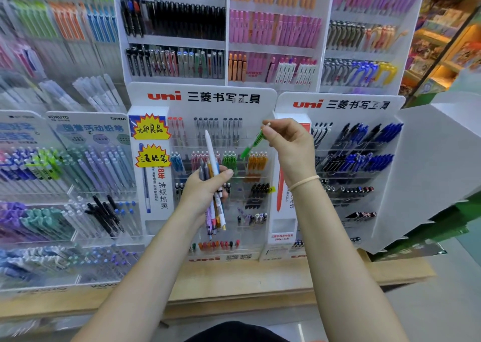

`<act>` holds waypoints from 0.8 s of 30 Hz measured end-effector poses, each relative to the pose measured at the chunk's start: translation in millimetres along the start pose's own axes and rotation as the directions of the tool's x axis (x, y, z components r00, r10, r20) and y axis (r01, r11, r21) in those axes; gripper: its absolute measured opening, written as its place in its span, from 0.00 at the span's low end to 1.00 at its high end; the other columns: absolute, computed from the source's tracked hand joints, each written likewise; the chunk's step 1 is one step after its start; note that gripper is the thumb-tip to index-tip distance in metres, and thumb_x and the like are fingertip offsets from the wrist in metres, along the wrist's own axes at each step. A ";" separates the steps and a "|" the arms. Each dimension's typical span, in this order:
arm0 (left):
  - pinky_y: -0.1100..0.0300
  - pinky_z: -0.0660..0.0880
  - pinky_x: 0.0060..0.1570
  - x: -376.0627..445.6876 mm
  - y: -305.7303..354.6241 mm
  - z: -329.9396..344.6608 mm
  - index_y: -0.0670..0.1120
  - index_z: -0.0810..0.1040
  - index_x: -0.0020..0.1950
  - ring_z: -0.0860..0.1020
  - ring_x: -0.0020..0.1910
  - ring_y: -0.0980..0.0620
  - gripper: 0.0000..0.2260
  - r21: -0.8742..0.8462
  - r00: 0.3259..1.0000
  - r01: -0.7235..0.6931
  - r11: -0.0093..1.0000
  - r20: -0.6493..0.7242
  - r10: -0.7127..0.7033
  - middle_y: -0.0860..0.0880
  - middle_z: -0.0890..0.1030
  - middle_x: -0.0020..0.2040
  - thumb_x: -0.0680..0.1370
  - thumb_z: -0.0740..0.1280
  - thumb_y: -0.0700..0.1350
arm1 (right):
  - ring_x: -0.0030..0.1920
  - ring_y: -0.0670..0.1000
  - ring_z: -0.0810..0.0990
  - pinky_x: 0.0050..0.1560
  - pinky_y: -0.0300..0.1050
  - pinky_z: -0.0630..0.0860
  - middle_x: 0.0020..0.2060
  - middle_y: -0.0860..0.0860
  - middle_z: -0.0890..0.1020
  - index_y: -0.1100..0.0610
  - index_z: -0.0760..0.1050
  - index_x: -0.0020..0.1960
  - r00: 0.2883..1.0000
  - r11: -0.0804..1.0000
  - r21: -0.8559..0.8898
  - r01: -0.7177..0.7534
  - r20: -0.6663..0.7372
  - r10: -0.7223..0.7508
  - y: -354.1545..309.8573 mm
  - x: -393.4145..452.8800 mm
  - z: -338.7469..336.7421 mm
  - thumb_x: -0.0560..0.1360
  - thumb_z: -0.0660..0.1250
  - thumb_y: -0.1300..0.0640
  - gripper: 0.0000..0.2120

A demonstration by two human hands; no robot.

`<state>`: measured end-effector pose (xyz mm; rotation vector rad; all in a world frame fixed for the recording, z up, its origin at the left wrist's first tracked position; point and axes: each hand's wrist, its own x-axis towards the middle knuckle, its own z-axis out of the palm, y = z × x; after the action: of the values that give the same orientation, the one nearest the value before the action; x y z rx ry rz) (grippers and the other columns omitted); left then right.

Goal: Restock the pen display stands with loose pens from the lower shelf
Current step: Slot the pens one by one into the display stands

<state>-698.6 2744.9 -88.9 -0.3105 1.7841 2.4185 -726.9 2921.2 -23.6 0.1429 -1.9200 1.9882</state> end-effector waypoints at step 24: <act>0.57 0.76 0.32 5.3 -8.4 -12.9 0.43 0.81 0.54 0.75 0.28 0.51 0.09 -0.001 0.998 0.064 0.998 -0.028 -0.064 0.45 0.82 0.42 0.76 0.74 0.44 | 0.42 0.47 0.81 0.49 0.44 0.79 0.40 0.46 0.83 0.54 0.84 0.51 0.978 0.739 -0.674 0.013 0.161 0.130 50.3 10.7 29.7 0.76 0.72 0.57 0.05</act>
<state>-700.8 2735.1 -101.7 -0.3973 1.7570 2.3825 -758.8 2894.0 -65.6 0.0842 -2.6773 1.2110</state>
